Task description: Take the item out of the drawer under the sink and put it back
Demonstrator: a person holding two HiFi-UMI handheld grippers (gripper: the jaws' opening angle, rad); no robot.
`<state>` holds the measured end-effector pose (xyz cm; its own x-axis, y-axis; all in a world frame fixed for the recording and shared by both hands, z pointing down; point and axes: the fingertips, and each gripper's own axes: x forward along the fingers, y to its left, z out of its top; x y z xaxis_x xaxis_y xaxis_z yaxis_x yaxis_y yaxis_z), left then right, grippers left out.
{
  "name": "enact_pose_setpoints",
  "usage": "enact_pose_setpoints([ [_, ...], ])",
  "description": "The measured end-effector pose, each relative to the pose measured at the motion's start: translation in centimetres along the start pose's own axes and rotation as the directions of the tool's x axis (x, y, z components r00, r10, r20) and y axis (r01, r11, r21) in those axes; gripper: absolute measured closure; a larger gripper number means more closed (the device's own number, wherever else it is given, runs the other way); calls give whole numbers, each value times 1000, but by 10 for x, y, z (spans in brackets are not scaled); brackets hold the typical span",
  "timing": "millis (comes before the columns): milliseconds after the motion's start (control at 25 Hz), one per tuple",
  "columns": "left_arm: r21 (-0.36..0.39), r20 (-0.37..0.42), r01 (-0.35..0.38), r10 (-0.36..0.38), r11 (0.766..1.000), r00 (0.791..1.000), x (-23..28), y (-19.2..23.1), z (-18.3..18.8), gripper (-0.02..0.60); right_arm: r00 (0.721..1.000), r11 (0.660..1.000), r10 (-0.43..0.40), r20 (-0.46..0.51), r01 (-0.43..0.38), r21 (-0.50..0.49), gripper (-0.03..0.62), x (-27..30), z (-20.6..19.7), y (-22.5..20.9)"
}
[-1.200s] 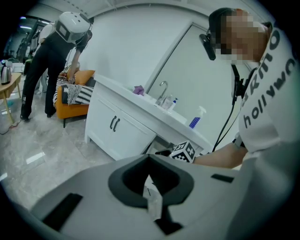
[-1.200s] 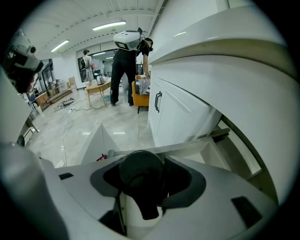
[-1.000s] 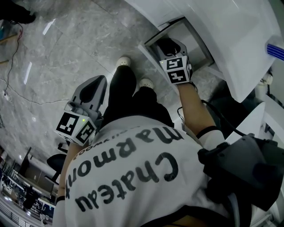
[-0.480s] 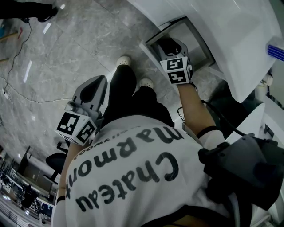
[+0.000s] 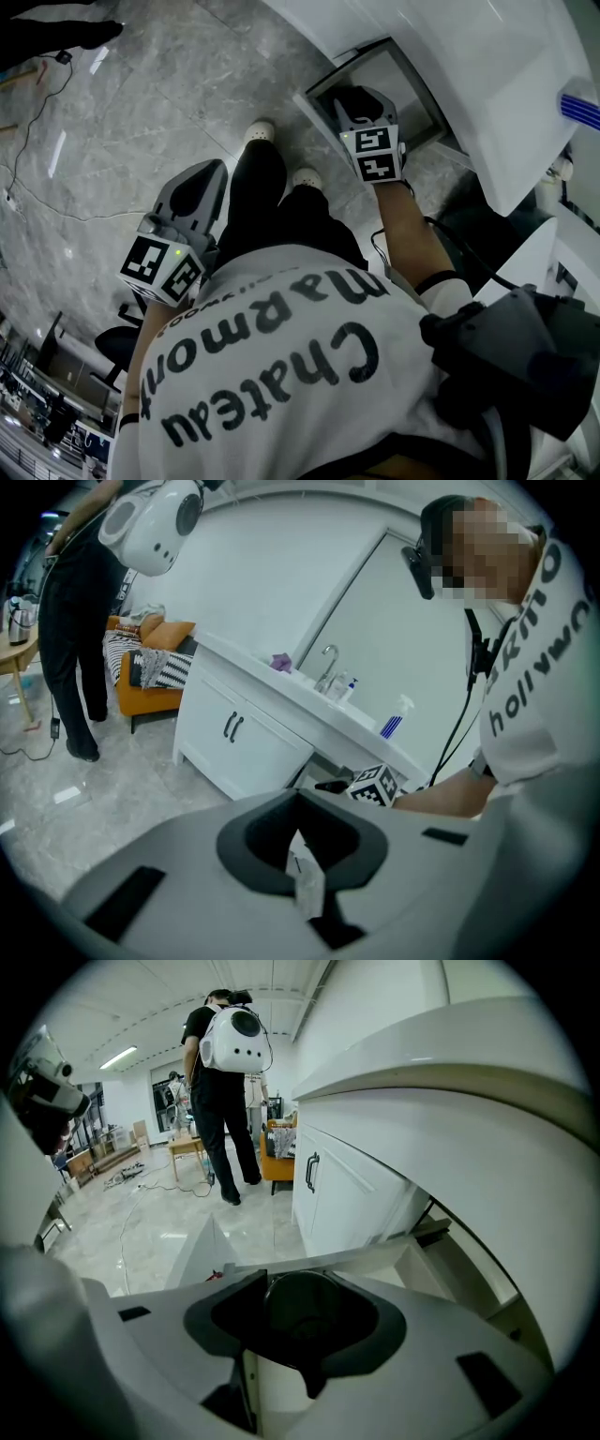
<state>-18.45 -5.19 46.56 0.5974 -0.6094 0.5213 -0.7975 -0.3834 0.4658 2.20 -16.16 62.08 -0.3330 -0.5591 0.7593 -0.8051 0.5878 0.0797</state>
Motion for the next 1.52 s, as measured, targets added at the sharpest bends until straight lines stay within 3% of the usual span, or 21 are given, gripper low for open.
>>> enact_pose_setpoints([
  [200,-6,0,-1,1,1000,1000,-1,-1,-3,572,1000,998,8,21,-6,-62,410,2,2,6],
  [280,-7,0,-3,3,1000,1000,-3,0,-5,572,1000,996,9,23,-7,-87,467,2,2,10],
  [400,-8,5,-10,10,1000,1000,-4,1,-6,572,1000,994,4,15,-2,-114,467,3,2,14],
  [960,-19,32,-16,16,1000,999,-11,3,-4,572,1000,998,2,3,-2,-59,471,-2,5,10],
  [1520,3,76,0,0,1000,997,-20,-9,8,572,999,998,-11,32,13,-65,473,-27,21,8],
])
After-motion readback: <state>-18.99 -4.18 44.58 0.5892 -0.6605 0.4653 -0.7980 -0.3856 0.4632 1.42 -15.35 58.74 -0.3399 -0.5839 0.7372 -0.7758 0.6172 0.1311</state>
